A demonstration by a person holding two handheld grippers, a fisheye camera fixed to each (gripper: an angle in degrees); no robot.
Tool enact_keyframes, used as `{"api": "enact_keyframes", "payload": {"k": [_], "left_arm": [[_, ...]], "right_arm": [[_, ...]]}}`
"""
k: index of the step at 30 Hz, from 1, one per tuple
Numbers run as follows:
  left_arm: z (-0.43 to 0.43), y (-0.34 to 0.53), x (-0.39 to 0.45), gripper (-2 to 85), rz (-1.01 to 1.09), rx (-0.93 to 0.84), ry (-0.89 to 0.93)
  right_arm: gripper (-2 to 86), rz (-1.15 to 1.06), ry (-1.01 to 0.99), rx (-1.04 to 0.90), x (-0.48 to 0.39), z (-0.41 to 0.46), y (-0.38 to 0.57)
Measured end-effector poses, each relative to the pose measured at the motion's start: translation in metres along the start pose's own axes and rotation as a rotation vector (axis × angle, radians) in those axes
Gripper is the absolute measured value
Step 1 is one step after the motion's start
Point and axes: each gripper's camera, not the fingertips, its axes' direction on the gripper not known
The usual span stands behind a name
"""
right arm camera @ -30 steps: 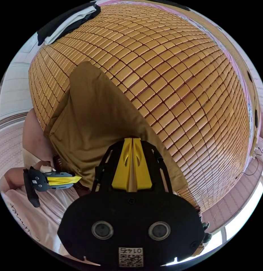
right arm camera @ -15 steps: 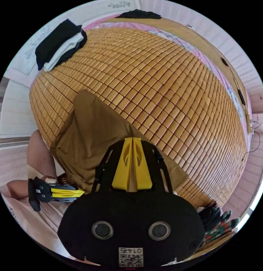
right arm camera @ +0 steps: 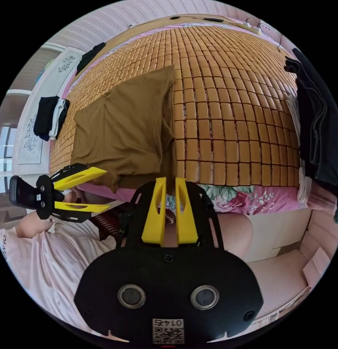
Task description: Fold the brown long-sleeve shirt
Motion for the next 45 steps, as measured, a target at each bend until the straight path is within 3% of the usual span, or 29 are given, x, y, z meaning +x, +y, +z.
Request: {"api": "enact_keyframes", "payload": {"k": [7, 9, 11, 15, 18, 21, 25, 28, 35, 40, 45], "left_arm": [[0.045, -0.061, 0.022, 16.3, 0.116, -0.099, -0.1], [0.05, -0.071, 0.021, 13.3, 0.083, -0.126, -0.074], [0.045, -0.075, 0.02, 4.8, 0.045, -0.136, -0.098], [0.023, -0.062, 0.021, 0.4, 0.03, -0.143, -0.022], [-0.001, -0.045, 0.03, -0.3, 0.066, -0.114, -0.011], [-0.024, -0.03, 0.036, -0.6, 0.085, -0.094, -0.006], [-0.053, -0.012, 0.028, -0.7, 0.064, -0.057, 0.044], [-0.066, -0.003, 0.019, -0.8, 0.042, -0.05, 0.075], [-0.1, -0.02, 0.004, -0.9, 0.049, 0.093, 0.095], [-0.133, -0.016, -0.03, -0.9, -0.037, 0.18, 0.043], [-0.135, 0.021, -0.088, -0.7, -0.266, 0.157, -0.035]], "right_arm": [[0.5, -0.062, -0.371, 0.144, 0.027, -0.055, 0.035], [0.6, -0.097, -0.452, 0.147, 0.03, -0.062, 0.043], [0.9, -0.124, -0.433, 0.176, 0.036, -0.069, 0.052], [3.4, 0.077, -0.401, 0.292, 0.083, -0.066, 0.068], [11.6, 0.201, -0.503, 0.285, 0.103, -0.044, 0.067], [13.8, 0.298, -0.582, 0.261, 0.111, -0.02, 0.064], [6.1, 0.461, -0.711, 0.328, 0.129, 0.0, 0.073], [2.8, 0.446, -0.79, 0.437, 0.133, -0.013, 0.085], [1.6, 0.15, -0.597, 0.54, 0.099, -0.102, 0.094], [1.8, -0.105, -0.387, 0.352, 0.011, -0.112, 0.045], [2.3, -0.159, -0.248, 0.183, -0.075, -0.05, -0.012]]}}
